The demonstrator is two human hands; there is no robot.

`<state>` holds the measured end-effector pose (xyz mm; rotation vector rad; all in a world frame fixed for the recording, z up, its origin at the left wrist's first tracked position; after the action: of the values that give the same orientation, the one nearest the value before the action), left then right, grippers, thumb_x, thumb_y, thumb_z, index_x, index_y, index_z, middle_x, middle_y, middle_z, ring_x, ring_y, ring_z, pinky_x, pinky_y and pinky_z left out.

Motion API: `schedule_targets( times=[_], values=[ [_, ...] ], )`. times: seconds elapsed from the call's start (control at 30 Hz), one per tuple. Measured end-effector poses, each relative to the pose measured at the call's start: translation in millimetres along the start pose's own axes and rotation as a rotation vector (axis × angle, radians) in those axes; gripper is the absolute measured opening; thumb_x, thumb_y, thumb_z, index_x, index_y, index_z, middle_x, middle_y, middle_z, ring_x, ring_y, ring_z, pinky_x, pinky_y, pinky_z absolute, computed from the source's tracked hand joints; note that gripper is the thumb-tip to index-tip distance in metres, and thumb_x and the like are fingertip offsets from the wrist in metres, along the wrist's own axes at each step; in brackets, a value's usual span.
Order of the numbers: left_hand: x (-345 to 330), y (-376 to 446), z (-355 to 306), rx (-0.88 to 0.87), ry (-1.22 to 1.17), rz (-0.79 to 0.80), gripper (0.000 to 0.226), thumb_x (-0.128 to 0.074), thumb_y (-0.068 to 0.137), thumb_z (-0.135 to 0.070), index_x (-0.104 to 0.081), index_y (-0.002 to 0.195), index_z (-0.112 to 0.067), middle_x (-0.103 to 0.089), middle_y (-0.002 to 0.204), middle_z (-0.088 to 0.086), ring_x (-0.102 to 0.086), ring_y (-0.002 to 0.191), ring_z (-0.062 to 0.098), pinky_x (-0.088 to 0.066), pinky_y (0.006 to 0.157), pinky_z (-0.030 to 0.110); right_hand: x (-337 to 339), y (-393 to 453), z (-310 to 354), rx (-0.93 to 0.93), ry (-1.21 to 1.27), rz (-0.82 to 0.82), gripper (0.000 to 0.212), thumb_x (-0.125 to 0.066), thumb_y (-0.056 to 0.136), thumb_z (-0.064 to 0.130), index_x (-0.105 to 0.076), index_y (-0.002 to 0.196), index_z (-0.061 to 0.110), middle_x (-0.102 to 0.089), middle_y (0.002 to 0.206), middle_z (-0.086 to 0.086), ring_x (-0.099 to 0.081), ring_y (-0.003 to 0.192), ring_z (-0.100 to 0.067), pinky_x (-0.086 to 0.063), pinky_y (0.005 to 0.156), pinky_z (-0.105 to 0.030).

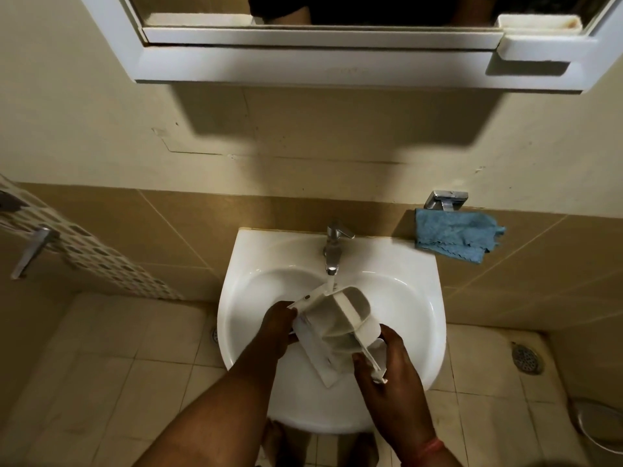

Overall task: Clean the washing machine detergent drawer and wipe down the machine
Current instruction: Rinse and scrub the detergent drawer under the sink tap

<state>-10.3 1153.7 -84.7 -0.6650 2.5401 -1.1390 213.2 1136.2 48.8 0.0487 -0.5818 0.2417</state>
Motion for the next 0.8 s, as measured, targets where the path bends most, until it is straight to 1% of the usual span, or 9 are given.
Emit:
schedule_targets(
  times=[0.13, 0.23, 0.3, 0.37, 0.43, 0.53, 0.63, 0.73, 0.8],
  values=[
    [18.5, -3.7, -2.5, 0.051, 0.02, -0.075, 0.017, -0.047, 0.095, -0.004, -0.062, 0.101, -0.01, -0.059, 0.105, 0.019, -0.059, 0.094, 0.031, -0.055, 0.07, 0.039, -4.4, 2.5, 7.9, 0.13, -0.105, 0.063, 0.059, -0.068, 0.089, 0.023, -0.037, 0.138, 0.032, -0.053, 0.125, 0.017, -0.047, 0.114, 0.005, -0.029, 0.095, 0.002],
    [25.6, -5.6, -3.1, 0.083, 0.052, -0.035, 0.015, -0.052, 0.095, -0.006, -0.062, 0.107, -0.007, -0.062, 0.104, 0.014, -0.061, 0.095, 0.03, -0.056, 0.084, 0.047, -5.9, 10.5, 7.3, 0.185, -0.131, 0.12, 0.067, -0.072, 0.087, 0.016, -0.039, 0.141, 0.036, -0.053, 0.13, 0.017, -0.044, 0.119, 0.01, -0.026, 0.1, 0.001],
    [30.3, -7.2, 0.2, 0.131, 0.031, -0.052, 0.019, -0.057, 0.095, -0.017, -0.064, 0.108, -0.005, -0.065, 0.109, 0.017, -0.063, 0.098, 0.033, -0.056, 0.086, 0.049, -5.1, 17.8, 6.3, 0.224, -0.117, 0.171, 0.071, -0.072, 0.087, 0.014, -0.038, 0.142, 0.041, -0.053, 0.133, 0.019, -0.042, 0.121, 0.017, -0.028, 0.1, -0.001],
    [31.9, -9.3, 2.1, 0.151, -0.011, -0.059, 0.033, -0.054, 0.098, -0.035, -0.064, 0.115, -0.009, -0.065, 0.117, 0.017, -0.063, 0.102, 0.035, -0.057, 0.074, 0.043, -2.9, 23.9, 6.5, 0.281, -0.107, 0.231, 0.071, -0.071, 0.087, 0.012, -0.039, 0.142, 0.043, -0.05, 0.136, 0.024, -0.042, 0.124, 0.016, -0.03, 0.101, -0.003],
    [33.2, -10.2, 3.6, 0.146, -0.024, -0.045, 0.046, -0.049, 0.097, -0.051, -0.061, 0.121, -0.013, -0.065, 0.116, 0.013, -0.062, 0.102, 0.032, -0.054, 0.069, 0.038, -0.7, 28.7, 6.6, 0.338, -0.101, 0.296, 0.071, -0.071, 0.086, 0.009, -0.041, 0.141, 0.043, -0.047, 0.139, 0.028, -0.043, 0.127, 0.012, -0.032, 0.103, -0.006],
    [32.5, -10.9, 5.7, 0.157, -0.022, -0.022, 0.07, -0.052, 0.084, -0.071, -0.056, 0.128, -0.018, -0.06, 0.124, 0.01, -0.058, 0.112, 0.032, -0.054, 0.083, 0.045, 2.2, 36.0, 2.9, 0.384, -0.105, 0.372, 0.072, -0.071, 0.086, 0.015, -0.038, 0.143, 0.044, -0.04, 0.142, 0.034, -0.04, 0.128, 0.013, -0.031, 0.104, -0.006],
    [33.1, -10.6, 6.4, 0.162, -0.02, -0.059, 0.086, -0.06, 0.07, -0.081, -0.049, 0.132, -0.023, -0.053, 0.132, 0.003, -0.051, 0.121, 0.032, -0.045, 0.099, 0.056, 1.6, 37.6, -4.9, 0.425, -0.152, 0.454, 0.076, -0.071, 0.088, 0.021, -0.029, 0.147, 0.047, -0.035, 0.144, 0.036, -0.036, 0.129, 0.016, -0.027, 0.105, -0.004],
    [43.8, -9.3, 1.2, 0.103, 0.033, -0.16, 0.086, -0.06, 0.062, -0.086, -0.059, 0.121, -0.023, -0.065, 0.118, 0.003, -0.06, 0.108, 0.03, -0.047, 0.099, 0.052, 1.7, 35.7, -10.1, 0.432, -0.15, 0.49, 0.078, -0.07, 0.089, 0.024, -0.025, 0.148, 0.047, -0.034, 0.147, 0.033, -0.035, 0.133, 0.013, -0.025, 0.107, -0.005],
    [53.8, -10.4, -6.0, 0.036, 0.091, -0.231, 0.073, -0.055, 0.071, -0.083, -0.069, 0.104, -0.019, -0.073, 0.098, 0.005, -0.066, 0.094, 0.028, -0.051, 0.094, 0.042, 2.8, 36.8, -12.1, 0.403, -0.098, 0.477, 0.077, -0.071, 0.089, 0.022, -0.028, 0.149, 0.044, -0.034, 0.148, 0.032, -0.035, 0.134, 0.011, -0.025, 0.107, -0.005]
  ],
)
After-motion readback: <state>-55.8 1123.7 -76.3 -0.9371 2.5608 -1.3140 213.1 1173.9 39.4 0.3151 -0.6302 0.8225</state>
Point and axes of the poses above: each hand's wrist, its own y-axis towards the middle knuckle, its own x-axis out of the back of the hand, z = x × y, the point moved 7 cm from there along y, towards the middle knuckle
